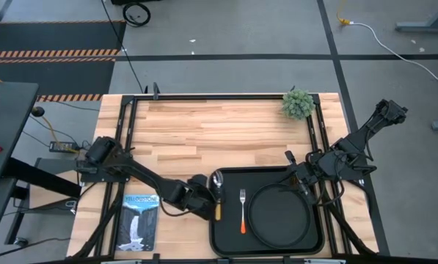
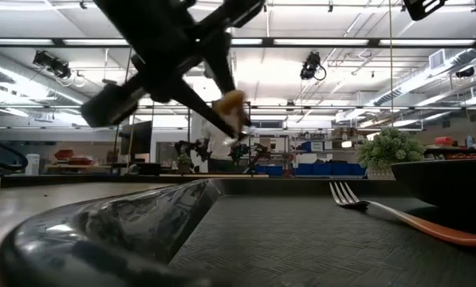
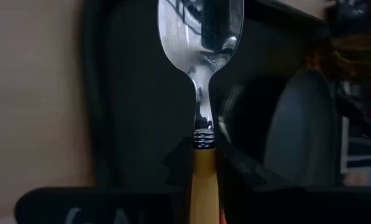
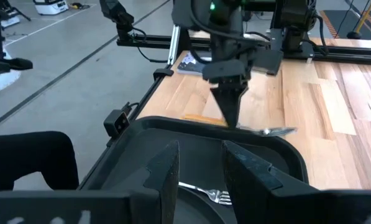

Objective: Pick and place plate/cup/fork/spoon on tray
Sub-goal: Put the yellow spoon on the black tray to the left side of the orange fork, then return to Home Position

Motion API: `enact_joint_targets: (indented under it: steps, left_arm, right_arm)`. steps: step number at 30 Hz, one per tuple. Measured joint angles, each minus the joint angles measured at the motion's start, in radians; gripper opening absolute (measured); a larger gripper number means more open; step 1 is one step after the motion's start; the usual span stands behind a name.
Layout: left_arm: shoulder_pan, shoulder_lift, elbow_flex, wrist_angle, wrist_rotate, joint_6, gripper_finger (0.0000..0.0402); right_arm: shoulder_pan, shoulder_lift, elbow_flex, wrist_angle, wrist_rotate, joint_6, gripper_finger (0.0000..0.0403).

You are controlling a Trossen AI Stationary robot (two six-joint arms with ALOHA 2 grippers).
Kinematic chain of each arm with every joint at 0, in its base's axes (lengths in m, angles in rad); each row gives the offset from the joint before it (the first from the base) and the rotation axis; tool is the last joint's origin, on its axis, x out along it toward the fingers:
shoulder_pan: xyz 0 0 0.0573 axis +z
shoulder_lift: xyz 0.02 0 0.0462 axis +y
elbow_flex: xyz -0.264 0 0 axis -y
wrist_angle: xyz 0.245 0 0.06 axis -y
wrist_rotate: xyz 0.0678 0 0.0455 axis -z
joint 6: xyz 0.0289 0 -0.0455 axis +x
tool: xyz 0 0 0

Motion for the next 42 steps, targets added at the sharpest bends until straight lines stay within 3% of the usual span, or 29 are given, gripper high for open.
enact_joint_targets:
  steps: [4, 9, 21, 29, 42]
  left_arm:
    - [-0.014, 0.046, 0.014, 0.063, -0.002, -0.006, 0.0057]
    - [-0.021, 0.128, 0.140, 0.043, 0.020, 0.024, 0.0057]
    - [-0.021, 0.337, 0.506, -0.317, 0.100, 0.044, 0.0057]
    - [-0.021, 0.389, 0.530, -0.345, 0.126, -0.008, 0.0059]
    - [-0.020, 0.403, 0.531, -0.325, 0.125, -0.035, 0.0125]
  right_arm:
    - [0.000, 0.000, 0.000, -0.002, -0.001, 0.000, 0.0128]
    - [0.000, 0.000, 0.000, -0.002, -0.001, 0.000, 0.0128]
    - [0.000, 0.001, 0.000, 0.004, -0.001, 0.000, 0.0128]
    - [0.000, 0.001, 0.000, 0.006, -0.001, -0.002, 0.0128]
    - [0.000, 0.001, 0.000, 0.005, -0.004, 0.000, 0.0128]
